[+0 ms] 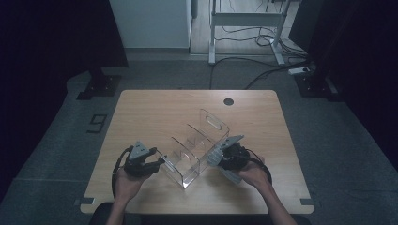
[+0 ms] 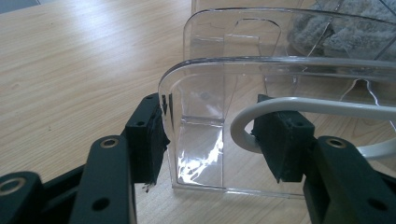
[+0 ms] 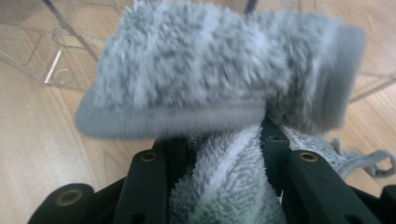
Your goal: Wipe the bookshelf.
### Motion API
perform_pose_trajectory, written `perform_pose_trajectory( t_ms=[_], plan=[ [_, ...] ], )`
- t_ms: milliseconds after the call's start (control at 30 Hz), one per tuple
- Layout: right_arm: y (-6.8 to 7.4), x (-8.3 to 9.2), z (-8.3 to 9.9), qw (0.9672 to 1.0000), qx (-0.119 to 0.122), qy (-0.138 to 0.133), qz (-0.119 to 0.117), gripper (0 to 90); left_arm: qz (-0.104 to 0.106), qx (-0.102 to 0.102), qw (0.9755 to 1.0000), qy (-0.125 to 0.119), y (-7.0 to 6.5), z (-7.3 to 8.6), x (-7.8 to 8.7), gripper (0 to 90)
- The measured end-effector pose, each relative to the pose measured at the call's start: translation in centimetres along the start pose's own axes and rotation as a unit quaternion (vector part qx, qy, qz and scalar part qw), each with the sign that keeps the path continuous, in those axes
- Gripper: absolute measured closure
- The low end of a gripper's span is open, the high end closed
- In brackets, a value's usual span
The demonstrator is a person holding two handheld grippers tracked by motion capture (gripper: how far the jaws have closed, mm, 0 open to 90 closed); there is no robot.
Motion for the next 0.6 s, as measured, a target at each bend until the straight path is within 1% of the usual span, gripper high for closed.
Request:
perform_pose_trajectory(
  t_ms=[33,100,333,600],
  plan=[
    [0.0,-0.3,-0.1,1.0,0.003,0.002,0.002,62.3,0.0,0.0,1.0,0.0,0.0,0.0,0.0,45.2],
    [0.0,-0.6,-0.1,1.0,0.001,0.001,-0.003,62.4,-0.001,0.0,1.0,0.0,0.0,0.0,0.0,45.2],
    [-0.3,-1.1,0.0,1.0,-0.007,-0.005,-0.004,63.8,-0.002,0.0,1.0,0.0,-0.1,-0.1,-0.1,45.2],
    [-0.5,-2.3,0.2,0.9999,-0.009,0.012,-0.003,64.1,-0.004,0.003,1.0,-0.002,-0.1,-0.1,-0.2,45.2]
  ],
)
Point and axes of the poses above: each handheld gripper's, and its own axes: x roughly backward along the jaws, z roughly out of its underside, y roughly to its left, the point moved 1 cm from there along -x, roughly forward along the jaws, and after that the axes turned 1 degree about -y, right-handed, at the moved point
